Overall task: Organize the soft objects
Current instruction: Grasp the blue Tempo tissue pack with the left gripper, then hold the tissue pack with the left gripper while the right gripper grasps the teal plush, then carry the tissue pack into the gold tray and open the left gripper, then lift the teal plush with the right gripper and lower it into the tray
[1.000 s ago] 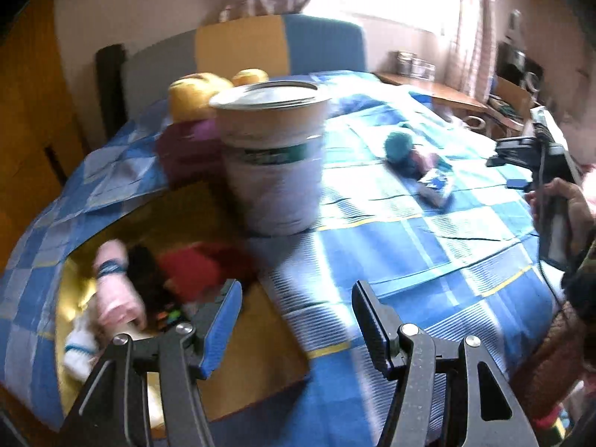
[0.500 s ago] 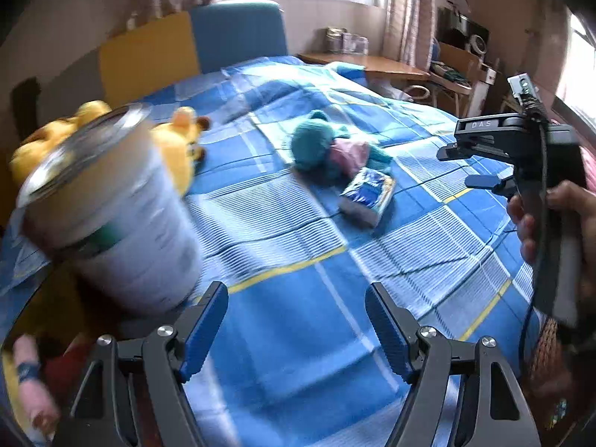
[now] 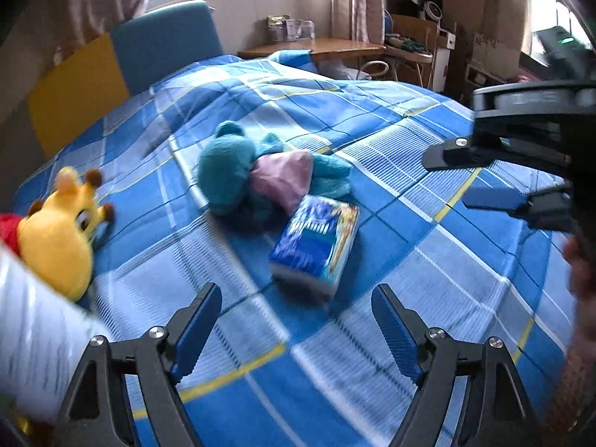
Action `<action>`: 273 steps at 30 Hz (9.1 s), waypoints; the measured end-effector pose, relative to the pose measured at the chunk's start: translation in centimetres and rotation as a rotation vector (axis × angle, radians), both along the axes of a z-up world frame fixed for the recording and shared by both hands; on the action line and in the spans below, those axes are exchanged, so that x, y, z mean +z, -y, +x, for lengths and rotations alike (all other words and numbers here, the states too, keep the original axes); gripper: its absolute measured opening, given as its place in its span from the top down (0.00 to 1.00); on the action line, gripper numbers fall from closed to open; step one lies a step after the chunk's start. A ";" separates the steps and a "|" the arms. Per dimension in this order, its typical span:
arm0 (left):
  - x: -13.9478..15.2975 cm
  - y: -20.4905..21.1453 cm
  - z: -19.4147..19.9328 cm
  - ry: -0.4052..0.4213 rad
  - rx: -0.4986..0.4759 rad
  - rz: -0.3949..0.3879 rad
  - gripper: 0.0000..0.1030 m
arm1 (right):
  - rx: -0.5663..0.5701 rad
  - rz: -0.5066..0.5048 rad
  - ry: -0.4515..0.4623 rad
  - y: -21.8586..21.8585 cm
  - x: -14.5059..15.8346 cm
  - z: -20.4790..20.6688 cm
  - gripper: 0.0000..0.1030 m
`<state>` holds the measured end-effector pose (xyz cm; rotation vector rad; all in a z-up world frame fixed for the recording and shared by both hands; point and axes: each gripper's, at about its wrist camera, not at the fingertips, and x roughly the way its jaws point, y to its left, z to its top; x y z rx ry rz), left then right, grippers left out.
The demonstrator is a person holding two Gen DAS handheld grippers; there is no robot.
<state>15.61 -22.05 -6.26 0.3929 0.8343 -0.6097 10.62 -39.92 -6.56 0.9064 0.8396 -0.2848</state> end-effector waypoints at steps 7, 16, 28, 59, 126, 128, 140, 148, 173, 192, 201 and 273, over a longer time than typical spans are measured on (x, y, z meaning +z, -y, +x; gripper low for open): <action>-2.1 3.1 4.1 -0.033 0.017 0.009 0.17 | 0.013 0.031 0.022 -0.1 0.0 0.1 0.44; -3.6 3.0 4.1 -0.106 0.024 -0.050 0.44 | 0.013 0.031 0.013 -0.1 -0.3 0.2 0.44; -2.1 -8.4 -3.9 -0.068 0.303 -0.027 0.44 | 0.094 0.024 -0.042 -1.2 -1.0 1.2 0.44; -4.5 -14.1 -9.0 0.033 0.391 -0.103 0.45 | 0.132 -0.077 -0.137 -2.1 -1.8 2.1 0.44; -3.1 -15.1 -9.2 -0.060 0.340 -0.150 0.49 | 0.794 -0.518 -0.164 -16.0 -4.0 7.4 0.70; -1.9 -15.9 -10.2 -0.047 0.331 -0.182 0.49 | 0.794 -0.526 -0.163 -16.0 -4.1 7.5 0.70; 4.3 -27.1 -13.5 -0.022 0.544 -0.332 0.49 | 0.812 -0.535 -0.139 -15.6 -4.3 7.0 0.65; 2.4 -36.0 -12.7 -0.087 0.854 -0.317 0.49 | 0.822 -0.567 -0.142 -16.4 -4.3 6.8 0.65; 0.8 -35.7 -14.3 -0.003 0.863 -0.123 0.32 | 0.804 -0.538 -0.146 -16.3 -4.4 6.8 0.65; 4.1 -37.4 -16.2 0.073 0.851 -0.181 0.30 | 0.758 -0.569 -0.181 -16.9 -3.9 6.8 0.65; 4.2 -38.2 -16.7 0.079 0.831 -0.201 0.30 | 0.665 -0.601 -0.263 -18.2 -0.6 12.4 0.68; 5.4 -42.2 -20.3 0.147 1.042 -0.164 0.00 | 1.136 -0.572 0.195 -45.4 2.6 -7.5 0.39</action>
